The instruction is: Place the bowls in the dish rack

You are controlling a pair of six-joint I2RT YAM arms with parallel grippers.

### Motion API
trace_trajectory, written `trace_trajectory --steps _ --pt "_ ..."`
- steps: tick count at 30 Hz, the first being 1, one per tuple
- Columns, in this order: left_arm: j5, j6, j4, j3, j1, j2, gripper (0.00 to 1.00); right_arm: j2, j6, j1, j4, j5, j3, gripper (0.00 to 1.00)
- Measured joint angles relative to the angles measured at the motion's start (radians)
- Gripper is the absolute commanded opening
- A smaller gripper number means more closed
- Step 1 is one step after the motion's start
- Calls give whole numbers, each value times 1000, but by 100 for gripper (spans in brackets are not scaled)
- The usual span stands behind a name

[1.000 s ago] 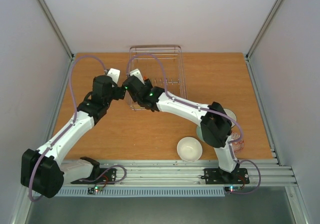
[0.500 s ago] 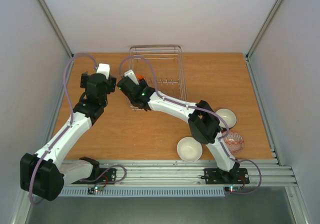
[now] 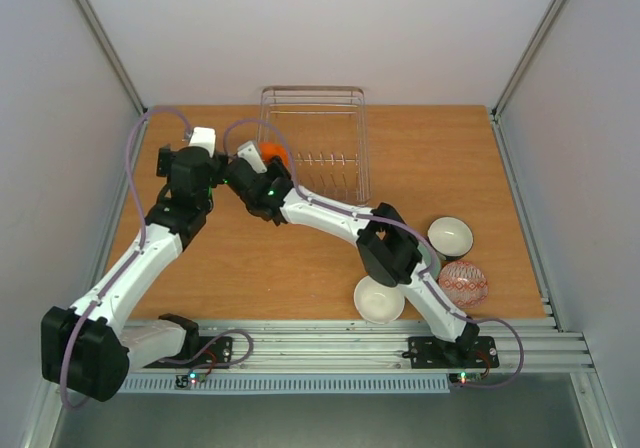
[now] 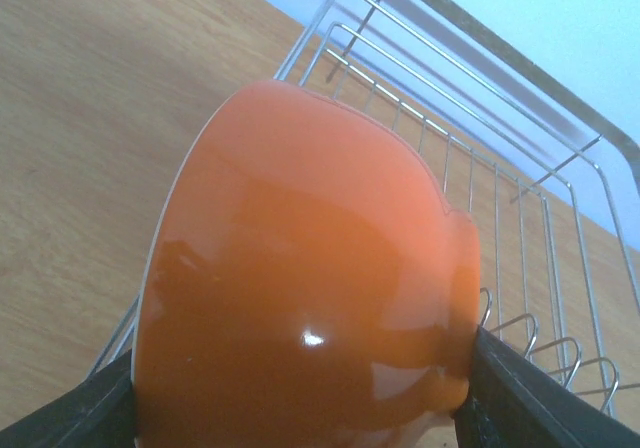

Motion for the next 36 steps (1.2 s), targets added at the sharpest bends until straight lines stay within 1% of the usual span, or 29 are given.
trace_trajectory --steps 6,14,19,22,23,25,27,29,34,36 --pt "-48 4 3 -2 20 0 99 79 -34 8 0 88 92 1" --pt "-57 23 20 -10 8 0 99 70 -71 12 124 171 9 1" --pt "-58 23 33 -10 6 -1 99 72 -112 10 156 199 9 1" --pt "-68 26 37 -11 7 -1 99 85 -118 10 153 207 31 4" --pt "-71 27 39 -11 8 -1 99 89 -117 10 148 206 39 9" --pt "-74 27 45 -13 11 -1 99 95 -112 10 139 205 51 21" --pt "-77 27 46 -15 11 -1 99 98 -108 10 129 204 58 37" --pt "-79 30 47 -16 11 -1 99 98 -105 11 122 200 60 55" --pt "-79 33 47 -19 12 -1 99 98 -93 11 103 182 61 80" --pt "-79 33 49 -19 11 -1 99 98 -84 11 97 182 62 87"
